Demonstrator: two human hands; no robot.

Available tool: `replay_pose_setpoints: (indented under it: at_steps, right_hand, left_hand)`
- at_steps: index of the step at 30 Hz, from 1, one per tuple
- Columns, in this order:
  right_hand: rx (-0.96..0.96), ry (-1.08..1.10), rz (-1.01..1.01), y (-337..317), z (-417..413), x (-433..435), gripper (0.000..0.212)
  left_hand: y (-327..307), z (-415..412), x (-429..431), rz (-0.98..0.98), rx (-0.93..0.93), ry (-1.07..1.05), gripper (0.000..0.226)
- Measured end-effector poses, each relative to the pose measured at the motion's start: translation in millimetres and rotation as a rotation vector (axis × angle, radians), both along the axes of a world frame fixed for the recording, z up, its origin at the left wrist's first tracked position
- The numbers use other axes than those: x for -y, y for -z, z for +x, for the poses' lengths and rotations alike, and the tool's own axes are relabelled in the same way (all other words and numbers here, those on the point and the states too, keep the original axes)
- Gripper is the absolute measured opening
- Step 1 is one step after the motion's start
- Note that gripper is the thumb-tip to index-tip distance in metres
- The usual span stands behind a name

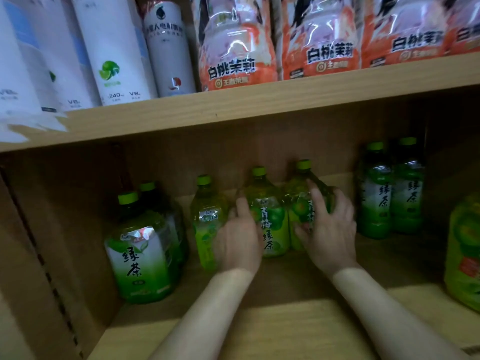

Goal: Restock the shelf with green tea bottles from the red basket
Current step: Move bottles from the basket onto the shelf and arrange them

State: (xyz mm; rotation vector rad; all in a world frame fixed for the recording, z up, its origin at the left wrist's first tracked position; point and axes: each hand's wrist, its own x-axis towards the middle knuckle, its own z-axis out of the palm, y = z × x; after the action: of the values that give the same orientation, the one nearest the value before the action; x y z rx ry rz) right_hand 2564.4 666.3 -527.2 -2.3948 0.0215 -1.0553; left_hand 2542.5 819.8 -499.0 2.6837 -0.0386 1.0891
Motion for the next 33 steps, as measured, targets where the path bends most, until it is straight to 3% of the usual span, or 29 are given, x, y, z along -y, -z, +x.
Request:
replay_pose_setpoints:
  at_steps: [3,5,7,11,13,15,18,20,24,28,30,33]
  right_hand:
    - [0.065,-0.108,-0.405,2,-8,-30,0.087]
    - [0.022,-0.184,-0.551,11,-6,-46,0.091]
    - [-0.013,-0.203,-0.59,18,-1,-48,0.092]
    - [-0.033,-0.149,-0.576,20,-4,-40,0.094]
    - [-0.031,-0.158,-0.558,20,-5,-41,0.094]
    - [-0.014,-0.178,-0.534,19,-5,-41,0.092]
    - [-0.039,-0.208,-0.494,18,-3,-37,0.089]
    - [-0.038,-0.206,-0.484,19,-3,-36,0.087]
    - [0.024,-0.194,-0.424,16,-6,-35,0.082]
    - [0.125,-0.016,-0.043,2,-7,-10,0.072]
    - [0.018,0.045,0.153,3,-3,4,0.086]
    - [-0.152,-0.054,0.319,11,4,11,0.108]
  left_hand:
    - [-9,-2,-32,-0.13,0.2,-0.14,0.074]
    - [-6,5,-48,-0.309,0.073,-0.231,0.09]
    - [-1,10,-53,-0.344,-0.044,-0.251,0.092]
    - [-4,16,-58,-0.414,-0.039,-0.136,0.088]
    - [-2,19,-67,-0.553,-0.025,0.018,0.081]
    - [1,18,-78,-0.821,-0.053,0.287,0.07]
    - [-3,20,-88,-1.179,-0.208,0.574,0.075]
    - [-4,22,-85,-1.134,-0.265,0.541,0.08]
    - [-5,24,-73,-0.568,-0.277,0.116,0.107]
    - [-3,27,-66,-0.494,-0.198,0.062,0.098]
    - [5,29,-65,-0.45,-0.12,0.067,0.096]
    - [11,34,-76,-0.547,-0.107,0.141,0.09]
